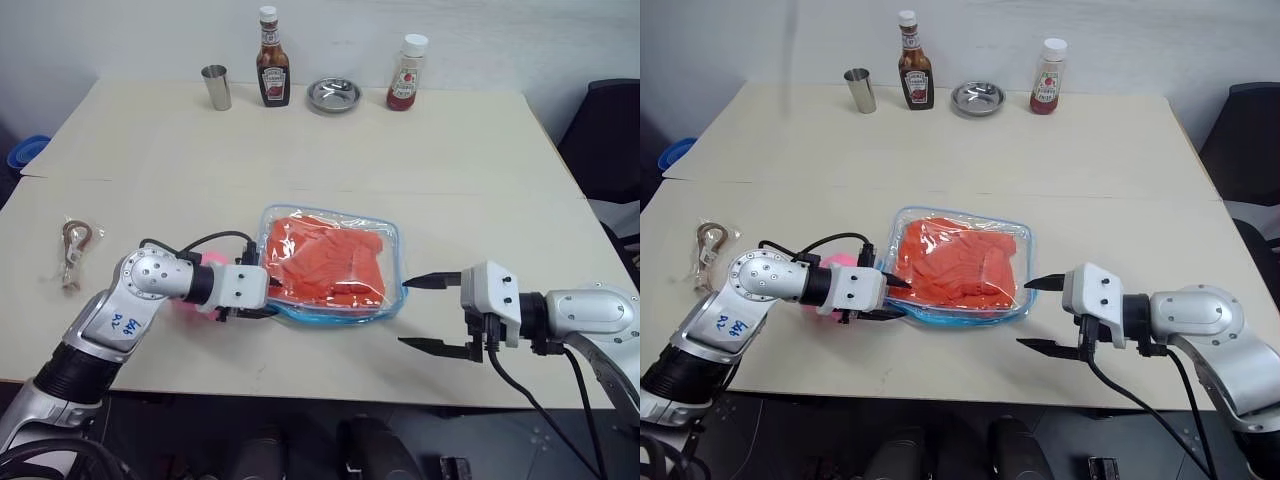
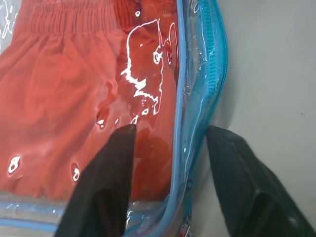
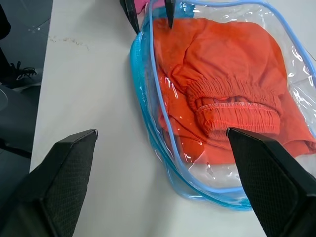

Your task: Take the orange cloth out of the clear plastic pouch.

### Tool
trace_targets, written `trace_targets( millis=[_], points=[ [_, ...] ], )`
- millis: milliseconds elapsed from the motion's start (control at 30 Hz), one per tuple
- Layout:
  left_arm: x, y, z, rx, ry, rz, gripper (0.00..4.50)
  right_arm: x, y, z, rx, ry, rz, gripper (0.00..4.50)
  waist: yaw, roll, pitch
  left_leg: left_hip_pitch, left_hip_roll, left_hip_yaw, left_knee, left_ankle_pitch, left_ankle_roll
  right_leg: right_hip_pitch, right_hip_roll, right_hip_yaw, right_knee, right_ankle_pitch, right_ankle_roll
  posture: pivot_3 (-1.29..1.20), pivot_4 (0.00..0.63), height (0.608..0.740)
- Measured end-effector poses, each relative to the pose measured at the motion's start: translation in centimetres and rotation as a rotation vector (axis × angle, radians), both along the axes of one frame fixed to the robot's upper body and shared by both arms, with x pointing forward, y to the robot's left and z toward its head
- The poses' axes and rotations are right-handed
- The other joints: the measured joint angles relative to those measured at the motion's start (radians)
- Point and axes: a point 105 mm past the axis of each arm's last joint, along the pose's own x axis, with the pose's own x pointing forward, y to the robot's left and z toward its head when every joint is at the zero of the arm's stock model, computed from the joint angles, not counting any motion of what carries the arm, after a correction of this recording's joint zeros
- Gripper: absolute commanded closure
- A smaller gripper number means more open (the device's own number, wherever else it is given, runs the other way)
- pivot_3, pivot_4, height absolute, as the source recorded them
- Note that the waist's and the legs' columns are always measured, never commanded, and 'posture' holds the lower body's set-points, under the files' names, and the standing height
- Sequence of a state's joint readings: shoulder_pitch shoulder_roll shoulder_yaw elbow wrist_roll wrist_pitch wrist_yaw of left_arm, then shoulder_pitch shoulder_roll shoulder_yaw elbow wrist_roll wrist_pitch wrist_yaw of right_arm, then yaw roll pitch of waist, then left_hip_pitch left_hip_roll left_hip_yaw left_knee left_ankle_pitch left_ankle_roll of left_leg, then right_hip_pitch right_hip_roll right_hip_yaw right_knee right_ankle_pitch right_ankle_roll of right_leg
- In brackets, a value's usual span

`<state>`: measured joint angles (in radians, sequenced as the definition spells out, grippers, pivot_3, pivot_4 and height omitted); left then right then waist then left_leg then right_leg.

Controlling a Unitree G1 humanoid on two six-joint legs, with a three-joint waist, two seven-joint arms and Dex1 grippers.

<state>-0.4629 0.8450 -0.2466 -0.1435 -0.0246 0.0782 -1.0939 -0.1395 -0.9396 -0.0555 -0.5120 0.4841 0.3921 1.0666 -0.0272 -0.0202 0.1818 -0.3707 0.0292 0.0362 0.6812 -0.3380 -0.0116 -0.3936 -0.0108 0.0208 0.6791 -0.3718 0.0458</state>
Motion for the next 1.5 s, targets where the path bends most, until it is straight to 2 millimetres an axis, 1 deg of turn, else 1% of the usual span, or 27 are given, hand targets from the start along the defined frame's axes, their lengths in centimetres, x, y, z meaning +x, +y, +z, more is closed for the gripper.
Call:
trace_targets(
  millis=[33,133,167,200,300,400,433,533,600,667,733,833,900,1067,1167,1267,1367,1500],
  points=[
    [0.0,0.0,-0.1,0.002,-0.002,-0.001,3.35,0.0,0.0,0.0,0.000,-0.001,0.001,0.14,0.000,0.000,0.000,0.000,0.000,0.000,0.000,0.000,0.000,0.000,0.000,0.000,0.000,0.000,0.000,0.00,0.150,0.740],
    [0.0,-0.1,-0.1,-0.010,-0.002,0.001,4.27,0.0,0.0,0.0,0.000,0.001,0.002,0.14,0.000,0.000,0.000,0.000,0.000,0.000,0.000,0.000,0.000,0.000,0.000,0.000,0.000,0.000,0.000,0.00,0.150,0.740],
    [0.0,-0.1,-0.1,-0.029,0.004,0.010,4.49,0.0,0.0,0.0,0.000,0.002,0.002,0.14,0.000,0.000,0.000,0.000,0.000,0.000,0.000,0.000,0.000,0.000,0.000,0.000,0.000,0.000,0.000,0.00,0.150,0.740],
    [0.0,-0.2,-0.2,-0.050,0.023,0.021,4.49,0.0,0.0,0.0,0.000,0.002,0.002,0.14,0.000,0.000,0.000,0.000,0.000,0.000,0.000,0.000,0.000,0.000,0.000,0.000,0.000,0.000,0.000,0.00,0.150,0.740],
    [-0.1,-0.9,0.3,-0.217,0.155,0.088,4.49,0.0,0.0,0.0,0.001,0.001,0.002,0.14,0.001,0.000,0.000,0.000,0.000,0.000,0.001,0.000,0.000,0.000,0.000,0.000,0.001,0.000,0.000,0.00,0.150,0.740],
    [-0.4,-2.3,1.9,-0.404,0.262,0.137,4.49,0.0,0.3,0.0,0.017,0.000,0.003,0.14,0.001,0.000,0.000,0.000,0.000,0.000,0.001,0.000,0.000,0.000,0.000,0.000,0.001,0.000,0.000,0.00,0.150,0.740],
    [-0.4,-2.5,2.2,-0.437,0.283,0.154,4.49,0.0,0.4,0.0,0.020,0.000,0.005,0.14,0.001,0.000,0.000,0.000,0.000,0.000,0.001,0.000,0.000,0.000,0.000,0.000,0.001,0.000,0.000,0.00,0.150,0.740],
    [-0.2,-2.9,2.8,-0.526,0.320,0.220,4.50,-0.3,1.0,-0.3,0.034,0.004,0.020,0.78,0.001,0.000,0.000,0.000,0.000,0.000,0.001,0.000,0.000,0.000,0.000,0.000,0.001,0.000,0.000,0.00,0.150,0.740],
    [-0.1,-3.2,2.8,-0.557,0.325,0.253,4.50,-0.2,1.8,-1.1,0.038,0.011,0.025,1.46,-0.002,0.000,0.000,0.000,0.000,0.000,0.001,0.000,0.000,0.000,0.000,0.000,0.001,0.000,0.000,0.00,0.150,0.740],
    [-0.3,-3.2,2.4,-0.559,0.323,0.267,4.50,0.3,2.8,-1.8,0.041,-0.013,0.017,2.19,-0.006,0.000,0.000,0.001,0.000,0.000,0.001,0.001,-0.001,0.000,0.001,0.000,0.002,0.000,0.000,0.00,0.150,0.740],
    [-0.6,-3.5,2.0,-0.548,0.324,0.268,4.50,1.7,3.8,-2.3,0.034,-0.063,-0.012,2.85,-0.007,0.000,0.000,0.001,0.000,0.000,0.001,0.001,-0.002,0.000,0.001,0.001,0.002,0.000,0.000,0.00,0.150,0.740],
    [-0.8,-3.8,1.5,-0.535,0.327,0.268,4.50,3.2,4.9,-2.5,0.035,-0.122,-0.045,2.85,-0.001,0.000,0.000,0.000,0.000,0.000,0.001,0.001,-0.002,-0.001,0.000,0.001,0.002,0.000,0.000,0.00,0.150,0.740],
    [-0.9,-3.9,1.7,-0.534,0.318,0.264,4.50,3.9,5.3,-2.5,0.019,-0.164,-0.051,2.85,-0.001,0.000,0.000,0.000,0.000,0.000,0.001,0.001,-0.002,-0.001,0.000,0.001,0.002,0.000,0.000,0.00,0.150,0.740],
    [-1.0,-4.0,1.7,-0.529,0.312,0.261,4.50,4.9,5.4,-3.8,-0.061,-0.236,-0.048,2.85,0.000,0.000,0.000,0.000,0.000,0.000,0.001,0.001,-0.001,0.000,0.000,0.000,0.001,0.000,0.000,0.00,0.150,0.740],
    [-1.0,-4.0,1.6,-0.525,0.312,0.263,4.50,5.3,5.5,-4.5,-0.113,-0.295,-0.032,2.24,-0.001,0.000,0.000,0.000,0.000,0.000,0.001,0.001,-0.001,0.000,0.000,0.000,0.002,0.000,0.000,0.00,0.150,0.740],
    [-1.0,-4.1,1.5,-0.521,0.314,0.264,4.50,6.1,5.5,-4.9,-0.137,-0.355,-0.053,1.27,-0.004,0.000,0.000,0.000,0.000,0.000,0.001,0.001,-0.002,-0.001,0.000,0.001,0.002,0.000,0.000,0.00,0.150,0.740],
    [-1.0,-4.3,1.5,-0.518,0.317,0.263,4.50,6.8,5.9,-4.8,-0.132,-0.382,-0.078,1.27,-0.004,0.000,0.000,0.000,0.000,0.000,0.001,0.001,-0.002,-0.001,0.000,0.001,0.002,0.000,0.000,0.00,0.150,0.740],
    [-1.2,-4.5,1.5,-0.516,0.315,0.259,4.50,7.1,6.2,-4.8,-0.144,-0.410,-0.068,1.27,-0.002,0.000,0.000,0.000,0.000,0.000,0.001,0.001,-0.002,-0.001,0.000,0.001,0.002,0.000,0.000,0.00,0.150,0.740]
  ],
)
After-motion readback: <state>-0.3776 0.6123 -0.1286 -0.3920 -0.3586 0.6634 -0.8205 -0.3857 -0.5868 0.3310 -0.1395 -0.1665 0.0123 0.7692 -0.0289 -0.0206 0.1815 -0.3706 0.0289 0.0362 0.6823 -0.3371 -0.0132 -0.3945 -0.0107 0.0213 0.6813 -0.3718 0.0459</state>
